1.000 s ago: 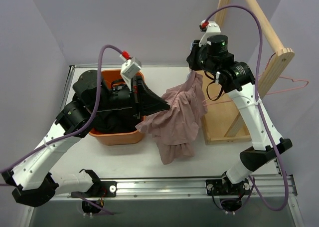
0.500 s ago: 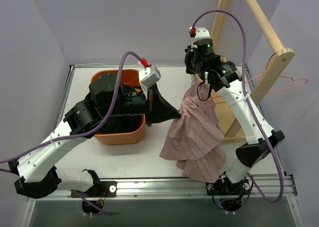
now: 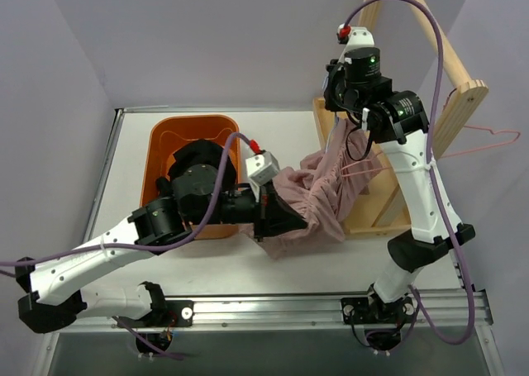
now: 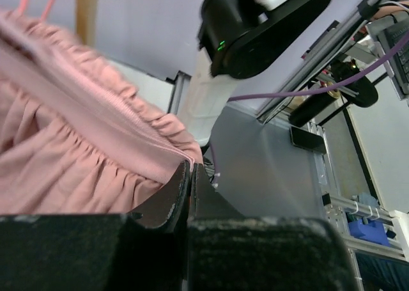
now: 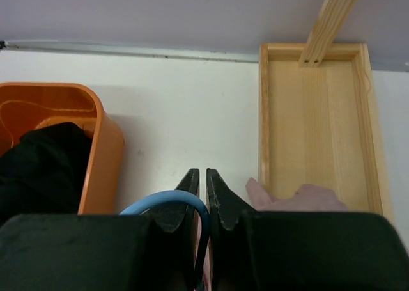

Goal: Remove the skirt from the hanger

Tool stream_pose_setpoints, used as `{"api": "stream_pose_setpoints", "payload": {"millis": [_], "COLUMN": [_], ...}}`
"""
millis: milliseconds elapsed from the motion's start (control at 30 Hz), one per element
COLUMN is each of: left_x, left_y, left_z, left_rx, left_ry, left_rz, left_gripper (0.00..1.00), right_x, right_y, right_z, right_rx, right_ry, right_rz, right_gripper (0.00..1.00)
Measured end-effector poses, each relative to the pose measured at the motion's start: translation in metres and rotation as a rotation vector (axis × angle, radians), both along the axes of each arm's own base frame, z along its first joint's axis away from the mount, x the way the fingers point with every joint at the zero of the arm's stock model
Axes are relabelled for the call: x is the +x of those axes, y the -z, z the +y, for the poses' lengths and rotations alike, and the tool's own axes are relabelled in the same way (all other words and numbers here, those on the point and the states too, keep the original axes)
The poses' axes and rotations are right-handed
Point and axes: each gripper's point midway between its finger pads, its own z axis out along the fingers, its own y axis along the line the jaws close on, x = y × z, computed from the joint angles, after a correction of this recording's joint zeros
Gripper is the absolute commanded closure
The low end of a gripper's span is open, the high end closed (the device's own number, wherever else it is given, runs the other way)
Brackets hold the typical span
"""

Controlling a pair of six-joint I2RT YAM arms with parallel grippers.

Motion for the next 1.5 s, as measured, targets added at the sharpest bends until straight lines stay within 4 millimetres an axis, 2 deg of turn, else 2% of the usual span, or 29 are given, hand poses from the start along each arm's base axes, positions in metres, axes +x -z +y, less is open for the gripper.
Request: {"api": "stream_pose_setpoints", "payload": {"millis": [100,167,300,400,533,633,767,900,1000,1133,1300,1500], "left_x": [-0.01,-0.007,0.009,0.021,0.033,0.043,0.071,0.085,0.075,0.04,0.015,0.007], "left_y": [-0.013,-0.026,-0.052,-0.073,-0.079,-0.082,-0.089,-0.081,-0.075,-0.078,-0.072,-0.035], "left_z": [-0.024,-0.03,-0.015,0.002,0.019,0.031,0.05,0.064,0.064,0.05,0.044,0.045], "left_rx": [0.005,0.005,0.035,0.035,0.063,0.111,0.16,0.191,0.185,0.106,0.053,0.12], "left_ry": [0.021,-0.004,-0.122,-0.214,-0.301,-0.369,-0.488,-0.518,-0.441,-0.226,-0.078,-0.037], "left_rz": [-0.034,-0.062,-0.117,-0.158,-0.18,-0.182,-0.196,-0.206,-0.22,-0.256,-0.269,-0.215], "left_gripper": [0.98,0.98,0.98,0.98,0.96,0.91,0.83,0.87,0.93,0.97,0.97,0.97], "right_x": [0.001,0.001,0.005,0.003,-0.008,-0.019,-0.027,-0.032,-0.035,-0.038,-0.03,-0.022], "right_y": [0.02,0.038,0.059,0.064,0.056,0.046,0.026,-0.001,-0.018,-0.032,-0.025,-0.011], "right_z": [0.0,-0.002,-0.005,-0.007,0.004,0.013,0.007,-0.004,-0.01,-0.016,-0.01,-0.008], "right_rx": [-0.021,-0.046,-0.073,-0.09,-0.107,-0.101,-0.077,-0.05,-0.039,-0.039,-0.059,-0.075], "right_ry": [0.003,0.011,0.033,0.058,0.067,0.057,0.087,0.125,0.149,0.181,0.195,0.224], "right_rz": [0.047,0.084,0.107,0.094,0.031,-0.017,-0.077,-0.133,-0.165,-0.184,-0.159,-0.121], "right_gripper": [1.0,1.0,1.0,1.0,1.0,1.0,1.0,1.0,1.0,1.0,1.0,1.0]}}
